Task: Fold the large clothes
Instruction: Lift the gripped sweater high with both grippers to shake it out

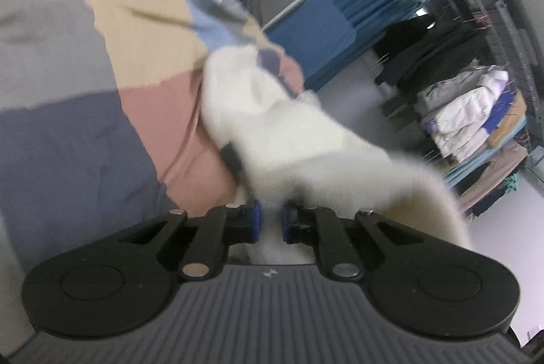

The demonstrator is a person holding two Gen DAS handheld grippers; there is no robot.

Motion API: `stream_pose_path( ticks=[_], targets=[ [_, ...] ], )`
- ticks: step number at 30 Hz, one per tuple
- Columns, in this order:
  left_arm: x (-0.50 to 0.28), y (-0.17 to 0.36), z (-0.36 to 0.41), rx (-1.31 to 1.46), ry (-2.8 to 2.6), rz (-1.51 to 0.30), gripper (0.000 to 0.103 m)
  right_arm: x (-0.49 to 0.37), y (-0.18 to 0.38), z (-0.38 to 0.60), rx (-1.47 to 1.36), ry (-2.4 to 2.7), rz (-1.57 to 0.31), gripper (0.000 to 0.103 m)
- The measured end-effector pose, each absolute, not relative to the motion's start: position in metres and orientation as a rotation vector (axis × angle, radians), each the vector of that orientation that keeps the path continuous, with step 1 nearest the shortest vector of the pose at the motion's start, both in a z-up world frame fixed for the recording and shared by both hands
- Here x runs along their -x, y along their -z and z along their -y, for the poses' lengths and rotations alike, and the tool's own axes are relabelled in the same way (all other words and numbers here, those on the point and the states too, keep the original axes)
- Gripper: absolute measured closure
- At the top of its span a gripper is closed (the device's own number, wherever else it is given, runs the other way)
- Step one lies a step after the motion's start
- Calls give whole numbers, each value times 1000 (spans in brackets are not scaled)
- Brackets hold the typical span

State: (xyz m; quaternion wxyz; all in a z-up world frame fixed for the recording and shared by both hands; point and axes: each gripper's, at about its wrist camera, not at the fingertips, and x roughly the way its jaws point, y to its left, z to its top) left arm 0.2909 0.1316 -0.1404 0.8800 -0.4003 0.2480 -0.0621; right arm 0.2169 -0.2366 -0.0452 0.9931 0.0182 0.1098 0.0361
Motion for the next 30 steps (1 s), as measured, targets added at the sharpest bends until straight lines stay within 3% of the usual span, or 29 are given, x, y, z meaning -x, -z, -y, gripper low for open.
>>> stream_pose_path(
  ticks=[7,11,17,22,27,30],
  targets=[
    [-236,106,-126,825,237,-466,91,-186,29,271,-99,25,-178,90],
    [-228,103,-114,781,241,-498,91,-191,35,284,-149,70,-246,89],
    [-250,130,-110,755,188,-600,90,-234,83,289,-138,126,-553,88],
    [-272,156,-122,804,139,-666,86,-263,132,303,-342,113,-772,85],
    [-277,163,-130,847,124,-681,76,-254,133,310,-438,131,-783,63],
    [-276,165,-132,886,101,-692,56,-240,124,313,-458,127,-779,47]
  ],
)
